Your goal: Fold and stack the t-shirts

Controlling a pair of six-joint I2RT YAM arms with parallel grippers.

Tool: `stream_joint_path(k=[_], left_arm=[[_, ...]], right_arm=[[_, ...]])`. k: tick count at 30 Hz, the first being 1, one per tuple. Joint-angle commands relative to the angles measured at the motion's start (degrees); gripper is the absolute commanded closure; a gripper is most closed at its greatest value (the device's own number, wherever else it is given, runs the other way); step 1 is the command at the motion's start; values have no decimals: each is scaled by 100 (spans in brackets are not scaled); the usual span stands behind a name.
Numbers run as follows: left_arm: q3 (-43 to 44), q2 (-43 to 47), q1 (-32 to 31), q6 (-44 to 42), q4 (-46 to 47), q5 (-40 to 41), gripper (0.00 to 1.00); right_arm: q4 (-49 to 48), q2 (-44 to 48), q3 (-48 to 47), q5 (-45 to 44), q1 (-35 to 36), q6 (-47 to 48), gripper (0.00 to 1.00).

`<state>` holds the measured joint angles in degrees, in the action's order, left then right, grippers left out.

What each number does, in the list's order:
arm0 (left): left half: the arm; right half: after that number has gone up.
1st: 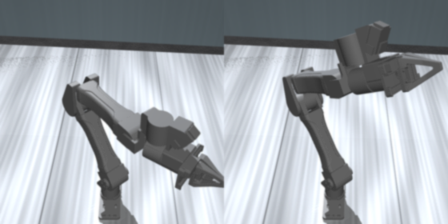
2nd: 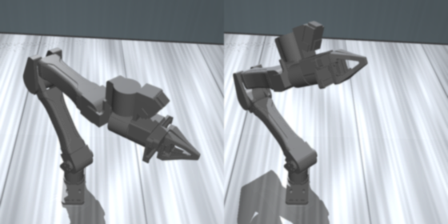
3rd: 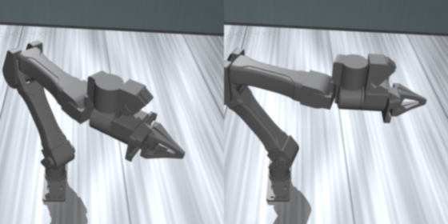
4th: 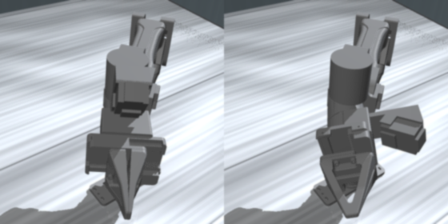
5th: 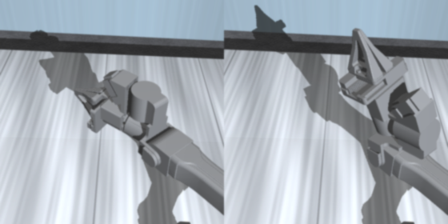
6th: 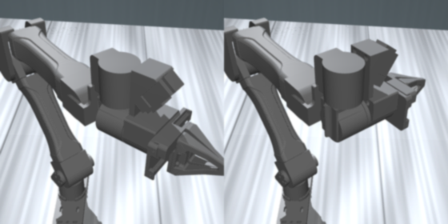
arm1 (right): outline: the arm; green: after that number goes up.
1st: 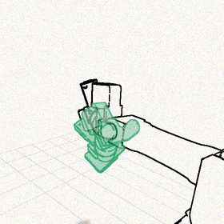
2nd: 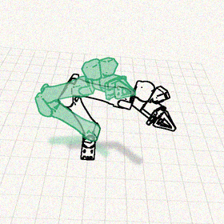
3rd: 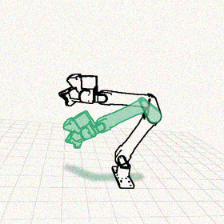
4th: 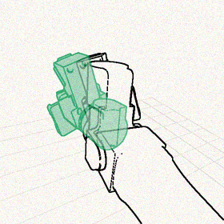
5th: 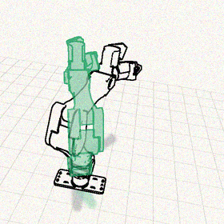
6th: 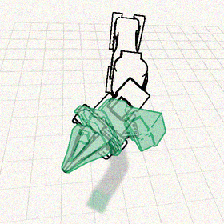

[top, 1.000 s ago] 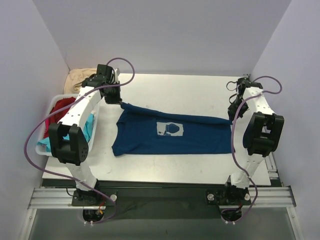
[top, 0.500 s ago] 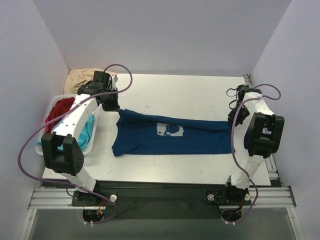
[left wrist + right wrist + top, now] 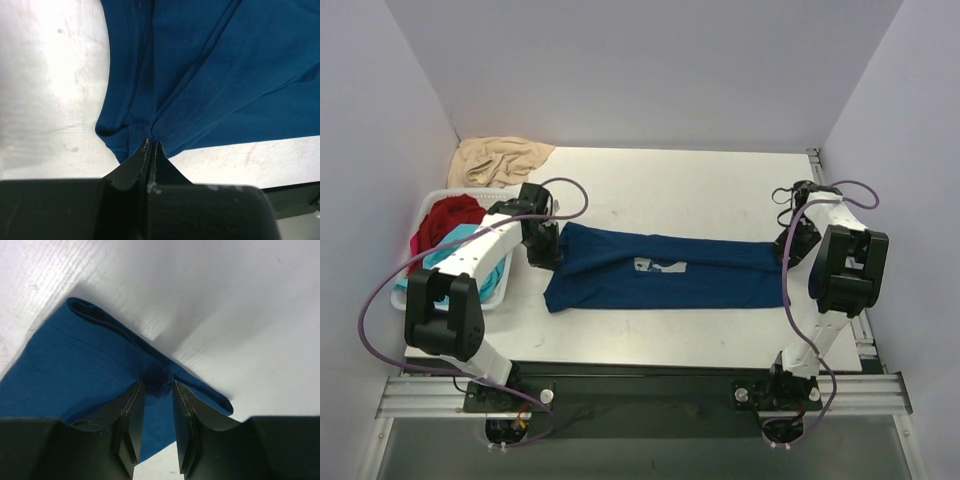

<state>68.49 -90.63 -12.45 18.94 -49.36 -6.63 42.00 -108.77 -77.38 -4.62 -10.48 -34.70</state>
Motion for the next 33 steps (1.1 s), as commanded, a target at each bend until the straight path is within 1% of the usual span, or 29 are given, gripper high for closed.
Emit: stream_joint_path(k=[1, 4, 6, 7, 9, 10, 11, 12, 13, 14, 17, 19, 24, 26, 30, 32, 33], left_arm=[[-248, 151, -74, 268, -196, 171, 100], [-406, 37, -109, 444, -407, 373, 100], [-450, -68, -109, 549, -503, 469, 94], [-494, -112, -117, 593, -548, 513, 84], [-512, -270, -135, 690, -697, 619, 56], [-521, -314, -153, 716, -732, 619, 44], [-521, -350, -179, 743, -776, 776, 35], [-521, -376, -214, 752, -794, 795, 33], [-512, -394, -223, 760, -794, 865, 27], [-495, -394, -232, 821, -838, 909, 25], [-354, -342, -249, 831, -786, 936, 24], [-223, -289, -249, 770, -689, 814, 24], [401, -429, -337, 559, -250, 348, 30], [630, -560, -390, 488, -153, 171, 31], [1078, -1008, -522, 400, 40, -127, 36], [1166, -1236, -592, 374, 155, -224, 37], [1210, -1307, -618, 374, 199, -277, 41]], right_arm=[[256, 392, 171, -56, -15, -107, 70], [265, 436, 311, -117, -7, -160, 69], [291, 453, 347, -179, 11, -222, 69], [300, 471, 338, -232, 11, -248, 69], [344, 523, 321, -355, 20, -318, 69], [344, 550, 303, -399, 28, -344, 69], [344, 576, 303, -503, 37, -353, 69], [353, 629, 277, -548, 55, -362, 69], [362, 646, 259, -575, 72, -380, 69], [362, 681, 242, -636, 72, -397, 69], [379, 717, 145, -672, 177, -371, 69], [379, 717, 40, -724, 257, -345, 69], [406, 629, -180, -830, 678, -353, 69], [432, 542, -294, -847, 801, -371, 69], [450, 401, -409, -830, 1013, -406, 69], [458, 330, -435, -786, 1153, -441, 69], [458, 313, -444, -768, 1188, -450, 69]])
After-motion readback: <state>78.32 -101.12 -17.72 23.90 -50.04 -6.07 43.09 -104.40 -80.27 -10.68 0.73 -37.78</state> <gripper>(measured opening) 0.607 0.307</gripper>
